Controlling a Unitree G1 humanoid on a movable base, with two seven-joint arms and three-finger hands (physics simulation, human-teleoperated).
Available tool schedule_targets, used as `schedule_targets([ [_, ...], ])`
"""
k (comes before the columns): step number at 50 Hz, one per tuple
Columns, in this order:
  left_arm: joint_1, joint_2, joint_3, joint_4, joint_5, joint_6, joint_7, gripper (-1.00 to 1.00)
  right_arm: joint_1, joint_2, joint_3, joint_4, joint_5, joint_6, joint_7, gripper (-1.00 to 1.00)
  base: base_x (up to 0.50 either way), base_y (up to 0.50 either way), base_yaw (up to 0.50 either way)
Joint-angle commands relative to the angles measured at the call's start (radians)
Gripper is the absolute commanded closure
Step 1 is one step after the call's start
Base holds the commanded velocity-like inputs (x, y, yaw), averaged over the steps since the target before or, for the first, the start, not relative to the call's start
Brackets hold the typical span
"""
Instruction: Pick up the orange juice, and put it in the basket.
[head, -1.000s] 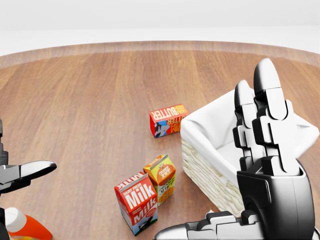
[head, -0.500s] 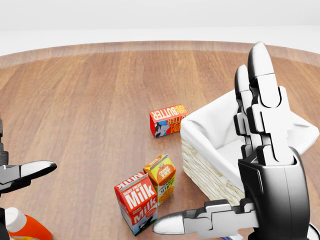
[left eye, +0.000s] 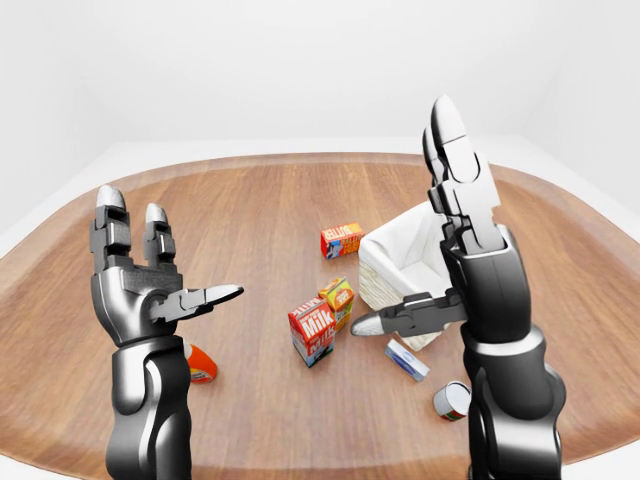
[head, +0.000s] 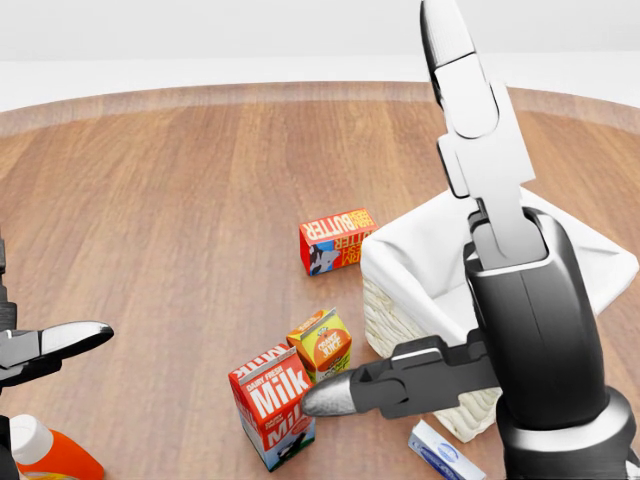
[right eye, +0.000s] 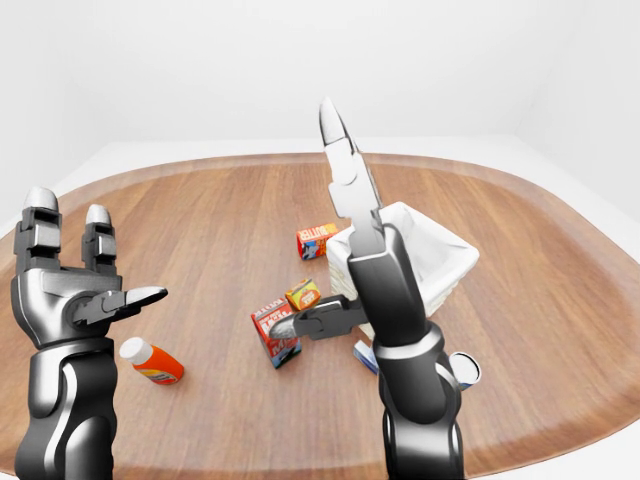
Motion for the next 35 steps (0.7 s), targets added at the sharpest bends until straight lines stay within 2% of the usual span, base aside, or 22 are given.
schedule_targets([
  [1, 0.0, 0.0, 0.0, 0.0, 0.0, 0.0, 0.0, -1.0, -0.128, -0.008, -0.058, 0.052, -0.067, 0.0, 0.082, -1.0, 0.0, 0.0, 0.0],
  [10, 0.0, 0.0, 0.0, 0.0, 0.0, 0.0, 0.0, -1.0, -0.158, -0.017, -0.074, 0.08, -0.089, 0.0, 0.116, -1.0, 0.0, 0.0, 0.0],
  [20, 0.0, 0.0, 0.0, 0.0, 0.0, 0.0, 0.0, -1.0, -0.217, -0.04, -0.087, 0.129, -0.139, 0.0, 0.207, -1.0, 0.0, 0.0, 0.0],
  [29, 0.0, 0.0, 0.0, 0.0, 0.0, 0.0, 0.0, -1.0, -0.331, -0.069, -0.101, 0.212, -0.218, 0.0, 0.304, -1.0, 0.0, 0.0, 0.0],
  [35, 0.0, 0.0, 0.0, 0.0, 0.0, 0.0, 0.0, -1.0, -0.353, -0.076, -0.109, 0.25, -0.255, 0.0, 0.345, -1.0, 0.0, 0.0, 0.0],
])
